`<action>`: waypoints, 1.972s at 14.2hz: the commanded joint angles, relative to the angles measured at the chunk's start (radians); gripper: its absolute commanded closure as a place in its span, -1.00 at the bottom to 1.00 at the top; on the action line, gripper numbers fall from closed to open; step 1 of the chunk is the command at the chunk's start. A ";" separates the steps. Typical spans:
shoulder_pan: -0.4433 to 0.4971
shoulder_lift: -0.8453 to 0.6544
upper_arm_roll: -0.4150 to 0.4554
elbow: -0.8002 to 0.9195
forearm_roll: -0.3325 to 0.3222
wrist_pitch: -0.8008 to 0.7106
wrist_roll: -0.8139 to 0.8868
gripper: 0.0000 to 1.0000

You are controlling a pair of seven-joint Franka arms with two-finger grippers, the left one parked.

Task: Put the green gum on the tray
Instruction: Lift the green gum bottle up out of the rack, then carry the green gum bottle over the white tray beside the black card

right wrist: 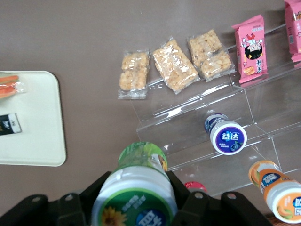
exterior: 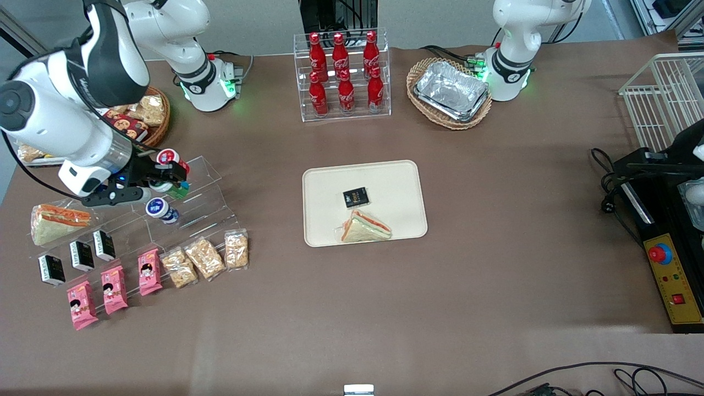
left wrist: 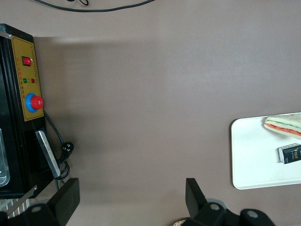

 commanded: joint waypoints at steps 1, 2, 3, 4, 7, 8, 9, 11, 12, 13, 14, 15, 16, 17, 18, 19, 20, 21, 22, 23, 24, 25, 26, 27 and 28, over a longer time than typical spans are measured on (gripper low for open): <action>0.060 0.038 0.009 0.088 0.018 -0.045 0.126 0.40; 0.100 0.040 0.007 0.096 0.018 -0.043 0.197 0.40; 0.140 0.051 0.007 0.105 0.018 -0.043 0.273 0.40; 0.188 0.063 0.007 0.114 0.018 -0.039 0.344 0.40; 0.304 0.104 0.007 0.150 0.018 -0.006 0.562 0.40; 0.338 0.118 0.007 0.148 0.018 0.024 0.619 0.40; 0.367 0.138 0.007 0.142 0.018 0.059 0.672 0.40; 0.415 0.172 0.007 0.122 0.018 0.134 0.783 0.40; 0.438 0.186 0.006 0.096 0.018 0.187 0.815 0.40; 0.464 0.196 0.006 0.054 0.017 0.263 0.844 0.40; 0.476 0.212 0.006 0.011 0.017 0.347 0.874 0.40; 0.492 0.236 0.006 -0.014 0.017 0.404 0.892 0.39; 0.506 0.264 0.006 -0.025 0.017 0.441 0.911 0.39; 0.519 0.290 0.006 -0.036 0.015 0.475 0.940 0.39; 0.536 0.317 0.004 -0.043 0.015 0.509 0.967 0.39; 0.539 0.354 0.004 -0.054 0.015 0.537 0.972 0.39; 0.541 0.386 0.006 -0.065 0.015 0.581 0.983 0.39; 0.556 0.414 0.006 -0.074 0.015 0.618 1.006 0.39; 0.573 0.436 0.004 -0.077 0.015 0.636 1.010 0.39; 0.576 0.454 0.004 -0.079 0.011 0.643 1.009 0.39; 0.582 0.468 0.004 -0.079 0.011 0.652 1.009 0.39; 0.590 0.477 0.004 -0.079 0.009 0.655 1.009 0.37; 0.592 0.482 0.004 -0.080 0.009 0.661 1.009 0.27; 0.592 0.486 0.004 -0.082 0.011 0.663 1.009 0.26; 0.593 0.491 0.004 -0.082 0.009 0.673 1.009 0.25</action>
